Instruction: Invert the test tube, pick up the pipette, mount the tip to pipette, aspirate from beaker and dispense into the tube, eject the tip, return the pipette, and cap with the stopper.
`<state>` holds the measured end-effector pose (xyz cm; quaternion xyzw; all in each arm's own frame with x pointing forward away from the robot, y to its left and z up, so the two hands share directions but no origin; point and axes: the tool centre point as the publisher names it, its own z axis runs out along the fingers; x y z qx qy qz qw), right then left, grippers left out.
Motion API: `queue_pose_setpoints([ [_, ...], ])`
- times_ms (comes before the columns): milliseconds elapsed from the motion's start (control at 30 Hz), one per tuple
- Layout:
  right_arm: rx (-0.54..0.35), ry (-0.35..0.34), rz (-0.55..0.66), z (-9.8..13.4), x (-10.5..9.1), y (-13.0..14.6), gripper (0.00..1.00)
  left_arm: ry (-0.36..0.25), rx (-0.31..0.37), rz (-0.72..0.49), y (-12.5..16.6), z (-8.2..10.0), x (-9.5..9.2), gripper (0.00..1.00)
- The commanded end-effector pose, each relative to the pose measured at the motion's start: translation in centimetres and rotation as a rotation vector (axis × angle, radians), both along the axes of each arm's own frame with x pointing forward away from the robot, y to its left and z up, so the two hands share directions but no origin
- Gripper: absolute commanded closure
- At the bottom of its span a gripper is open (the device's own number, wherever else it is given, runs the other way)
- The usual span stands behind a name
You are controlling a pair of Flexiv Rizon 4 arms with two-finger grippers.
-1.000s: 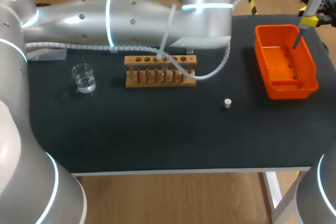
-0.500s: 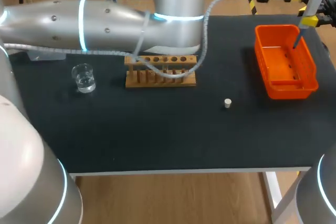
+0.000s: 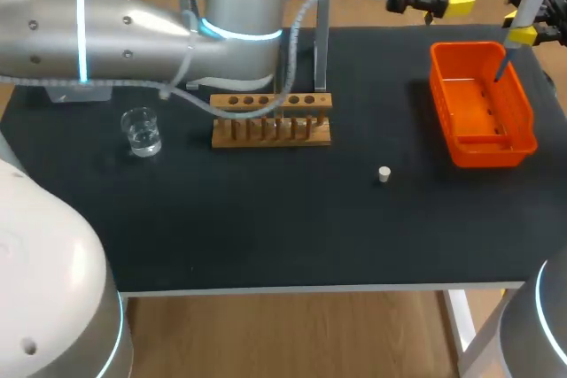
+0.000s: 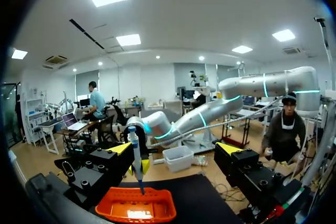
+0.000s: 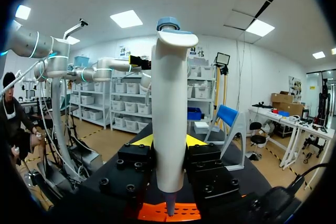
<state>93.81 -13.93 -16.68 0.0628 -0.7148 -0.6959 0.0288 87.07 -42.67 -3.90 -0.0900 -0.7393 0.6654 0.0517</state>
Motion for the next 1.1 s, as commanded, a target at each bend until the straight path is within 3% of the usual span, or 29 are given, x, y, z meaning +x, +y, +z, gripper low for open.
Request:
queue_pose_setpoints([
  [33, -0.003, -0.001, -0.001, 0.1, -0.1, 0.0, 1.00, 0.008, 0.044, -0.081, 1.5, 0.5, 0.2, 0.00],
  [633, -0.003, -0.001, -0.001, 0.1, -0.1, 0.0, 1.00, 0.010, 0.029, -0.078, 1.7, 0.3, 0.2, 0.00],
  [833, -0.003, -0.001, -0.001, 0.1, -0.1, 0.0, 1.00, 0.030, 0.045, 0.035, 5.6, -1.6, -0.1, 0.00],
  [1100, -0.003, -0.001, -0.001, 0.1, -0.1, 0.0, 1.00, 0.009, 0.008, 0.148, 10.7, -1.7, -2.0, 0.00],
])
